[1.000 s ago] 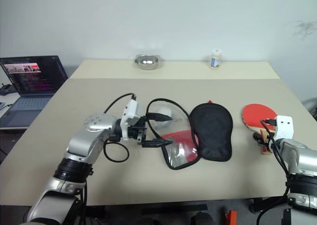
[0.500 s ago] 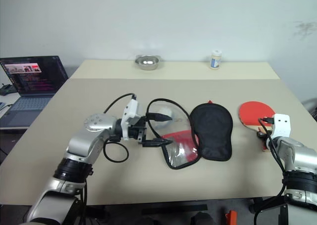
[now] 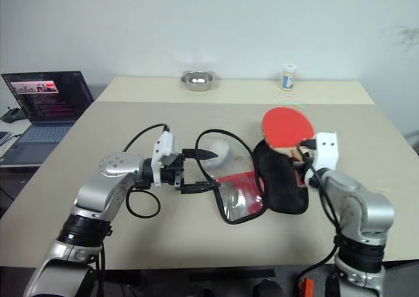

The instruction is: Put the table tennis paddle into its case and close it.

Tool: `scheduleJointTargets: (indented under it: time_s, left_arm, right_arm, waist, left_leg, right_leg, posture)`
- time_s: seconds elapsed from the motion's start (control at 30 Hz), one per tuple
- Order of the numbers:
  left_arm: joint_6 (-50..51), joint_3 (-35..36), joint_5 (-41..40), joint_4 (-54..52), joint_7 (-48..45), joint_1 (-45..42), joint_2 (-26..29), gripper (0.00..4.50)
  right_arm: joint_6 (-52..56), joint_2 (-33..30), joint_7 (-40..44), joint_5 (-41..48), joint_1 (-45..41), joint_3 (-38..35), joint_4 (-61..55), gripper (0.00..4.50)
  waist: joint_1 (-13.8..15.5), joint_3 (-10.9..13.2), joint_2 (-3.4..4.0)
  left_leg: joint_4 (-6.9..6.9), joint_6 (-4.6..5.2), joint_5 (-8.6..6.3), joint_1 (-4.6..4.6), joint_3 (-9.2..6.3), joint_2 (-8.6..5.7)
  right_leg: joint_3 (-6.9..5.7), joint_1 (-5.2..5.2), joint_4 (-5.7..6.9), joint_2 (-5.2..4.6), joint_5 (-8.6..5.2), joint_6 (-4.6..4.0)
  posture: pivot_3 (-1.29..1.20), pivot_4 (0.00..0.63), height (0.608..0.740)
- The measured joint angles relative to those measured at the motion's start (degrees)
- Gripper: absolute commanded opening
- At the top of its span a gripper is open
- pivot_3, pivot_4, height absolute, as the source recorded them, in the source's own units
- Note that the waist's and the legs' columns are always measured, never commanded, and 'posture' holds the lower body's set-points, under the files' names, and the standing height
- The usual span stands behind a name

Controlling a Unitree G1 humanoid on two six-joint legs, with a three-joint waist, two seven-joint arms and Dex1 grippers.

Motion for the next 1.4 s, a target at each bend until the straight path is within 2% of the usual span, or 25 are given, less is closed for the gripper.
scheduleJointTargets:
  time_s: [0.23, 0.63, 1.23, 1.3, 1.4]
  left_arm:
    - [-0.2, 0.0, 0.0, 0.0, 0.0, 0.0, -0.1, 4.5]
    - [-0.3, -0.1, 0.1, 0.0, 0.0, 0.0, -0.6, 4.5]
    - [-1.2, -0.1, 0.2, 0.1, -0.1, 0.2, -0.6, 4.5]
    - [-1.3, -0.1, 0.3, 0.1, -0.1, 0.3, -0.6, 4.5]
    - [-1.4, -0.1, 0.3, 0.1, -0.1, 0.3, -0.6, 4.5]
  right_arm:
    - [-0.1, 7.1, -5.4, -2.7, 1.7, 0.6, -1.0, 1.09]
    - [-2.9, 7.7, -6.1, -5.2, 3.8, 0.2, 2.5, 1.09]
    - [-5.6, 6.8, -4.7, -6.4, 6.0, 3.4, 3.6, 1.09]
    - [-6.1, 6.9, -4.7, -6.7, 6.2, 3.4, 3.6, 1.82]
    - [-6.8, 6.7, -4.5, -7.1, 6.3, 3.6, 3.6, 2.65]
  waist:
    - [-0.1, 0.0, 0.0]
    - [-0.2, 0.0, 0.0]
    - [-0.2, 0.0, 0.0]
    - [-0.2, 0.0, 0.0]
    - [-0.2, 0.0, 0.0]
  left_leg:
    - [0.01, 0.02, 0.0, -0.04, -0.04, -0.23]
    - [-0.01, 0.02, 0.0, -0.05, -0.07, -0.22]
    - [-0.01, 0.02, 0.0, -0.05, -0.09, -0.23]
    - [0.0, 0.02, 0.0, -0.05, -0.09, -0.23]
    - [0.0, 0.02, 0.0, -0.05, -0.09, -0.23]
  right_leg:
    - [0.01, -0.02, 0.01, -0.04, 0.0, 0.0]
    - [-0.01, -0.03, 0.02, -0.03, 0.0, 0.0]
    - [-0.02, -0.02, 0.01, -0.02, 0.0, 0.0]
    - [-0.02, -0.02, 0.01, -0.02, 0.0, 0.0]
    - [-0.02, -0.02, 0.01, -0.02, 0.0, 0.0]
  posture:
    - [0.0, 0.15, 0.74]
    - [0.0, 0.15, 0.74]
    - [0.0, 0.15, 0.74]
    - [0.0, 0.15, 0.74]
    - [0.0, 0.15, 0.74]
